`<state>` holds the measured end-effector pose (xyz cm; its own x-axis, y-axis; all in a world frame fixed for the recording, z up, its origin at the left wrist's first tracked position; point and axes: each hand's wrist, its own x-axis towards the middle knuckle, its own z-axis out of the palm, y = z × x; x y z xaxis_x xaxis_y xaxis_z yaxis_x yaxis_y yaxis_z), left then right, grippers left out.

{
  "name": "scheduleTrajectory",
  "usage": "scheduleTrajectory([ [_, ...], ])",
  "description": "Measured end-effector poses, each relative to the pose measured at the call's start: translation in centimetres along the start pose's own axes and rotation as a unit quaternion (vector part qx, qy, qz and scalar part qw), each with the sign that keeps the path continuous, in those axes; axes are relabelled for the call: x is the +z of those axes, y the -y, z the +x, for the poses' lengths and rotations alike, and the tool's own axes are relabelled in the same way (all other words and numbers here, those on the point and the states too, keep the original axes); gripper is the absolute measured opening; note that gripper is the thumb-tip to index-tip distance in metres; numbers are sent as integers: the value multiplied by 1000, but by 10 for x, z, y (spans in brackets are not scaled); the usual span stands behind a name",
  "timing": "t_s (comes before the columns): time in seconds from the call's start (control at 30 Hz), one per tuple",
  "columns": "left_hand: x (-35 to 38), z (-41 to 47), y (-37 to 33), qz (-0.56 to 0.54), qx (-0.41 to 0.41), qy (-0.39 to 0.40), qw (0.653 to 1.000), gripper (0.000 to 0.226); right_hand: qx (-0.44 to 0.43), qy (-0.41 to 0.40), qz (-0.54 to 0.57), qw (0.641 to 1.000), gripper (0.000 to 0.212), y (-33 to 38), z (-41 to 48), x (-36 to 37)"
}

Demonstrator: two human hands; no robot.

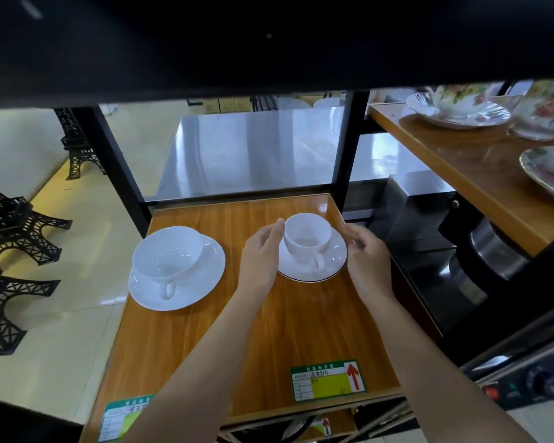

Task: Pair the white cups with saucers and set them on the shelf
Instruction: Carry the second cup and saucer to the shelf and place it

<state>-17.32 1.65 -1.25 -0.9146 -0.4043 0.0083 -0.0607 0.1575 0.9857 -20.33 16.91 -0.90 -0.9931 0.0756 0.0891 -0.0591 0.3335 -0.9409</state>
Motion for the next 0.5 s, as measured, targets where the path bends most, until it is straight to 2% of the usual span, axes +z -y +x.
scheduleTrajectory([
  [0.13,-31,-4,-22,39,116,-130,984,34,-128,-74,-72,986,29,22,-2,7],
  [0.2,-55,-6,-31,18,171,-197,965,34,-193,-76,-104,973,27,33,-4,19],
  [0.27,-80,-8,-35,-11,199,-257,946,19,-224,-53,-105,968,28,42,-11,35],
  [0.33,-106,-9,-31,-35,189,-316,929,12,-232,-5,-70,970,27,48,-20,54],
  [0.43,-138,-11,-11,-57,116,-368,921,27,-203,109,-40,972,32,51,-38,83],
  [0.5,-154,-14,5,-90,37,-363,927,39,-155,202,-8,967,39,50,-50,99],
])
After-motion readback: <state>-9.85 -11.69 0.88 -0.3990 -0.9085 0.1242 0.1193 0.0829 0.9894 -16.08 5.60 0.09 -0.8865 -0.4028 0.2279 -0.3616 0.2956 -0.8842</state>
